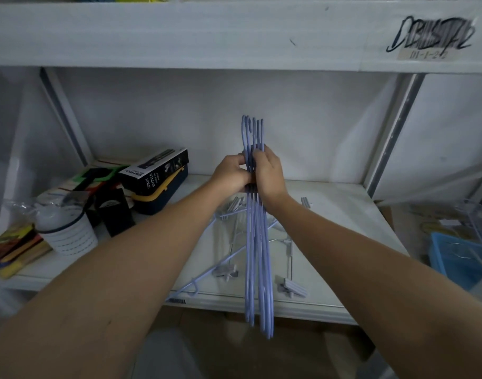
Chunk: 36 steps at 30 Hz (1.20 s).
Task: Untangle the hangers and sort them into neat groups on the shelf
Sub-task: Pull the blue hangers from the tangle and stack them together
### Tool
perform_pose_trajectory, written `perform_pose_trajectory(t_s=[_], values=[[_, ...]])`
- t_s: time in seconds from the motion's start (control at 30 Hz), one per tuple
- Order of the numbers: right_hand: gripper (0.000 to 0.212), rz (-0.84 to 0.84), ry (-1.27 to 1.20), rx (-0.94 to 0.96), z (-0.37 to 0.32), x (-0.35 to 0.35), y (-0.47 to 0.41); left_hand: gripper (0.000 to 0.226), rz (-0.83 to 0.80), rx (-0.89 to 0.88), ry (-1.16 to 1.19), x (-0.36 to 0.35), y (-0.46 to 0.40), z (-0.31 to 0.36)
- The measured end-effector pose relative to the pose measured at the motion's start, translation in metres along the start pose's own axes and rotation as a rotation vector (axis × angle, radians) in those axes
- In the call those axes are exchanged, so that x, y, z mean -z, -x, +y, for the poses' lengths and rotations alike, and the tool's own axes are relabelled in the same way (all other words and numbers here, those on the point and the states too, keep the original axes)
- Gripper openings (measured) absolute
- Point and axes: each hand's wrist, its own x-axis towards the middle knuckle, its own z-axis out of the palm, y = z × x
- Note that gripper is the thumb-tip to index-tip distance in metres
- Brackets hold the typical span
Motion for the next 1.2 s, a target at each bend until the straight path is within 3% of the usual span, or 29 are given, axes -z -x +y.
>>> perform_pose_trajectory(t_s=[0.3, 0.57, 0.77, 0.9, 1.03, 1.2], values=[[0.028, -0.019, -0.013, 0.053, -0.005, -0.026, -0.005, 0.044, -0.061, 0.061, 0.185, 0.025, 0.006, -0.009], [0.025, -0.119, -0.123, 0.023, -0.005, -0.078, -0.006, 0.026, -0.03, 0.125, 0.093, 0.076, 0.011, -0.024], [0.026, -0.207, -0.086, 0.053, 0.009, -0.112, -0.012, 0.018, 0.004, 0.104, 0.182, 0.11, 0.016, -0.042], [0.022, -0.29, 0.04, 0.122, 0.025, -0.116, -0.02, 0.023, 0.118, 0.1, 0.148, 0.132, 0.013, -0.058], [0.019, -0.196, 0.152, 0.026, 0.055, -0.104, -0.034, 0.021, 0.194, 0.107, 0.12, 0.151, 0.006, -0.074], [0.02, -0.322, 0.782, -0.102, 0.114, -0.089, -0.049, 0.022, 0.169, 0.103, 0.108, 0.161, -0.002, -0.095]])
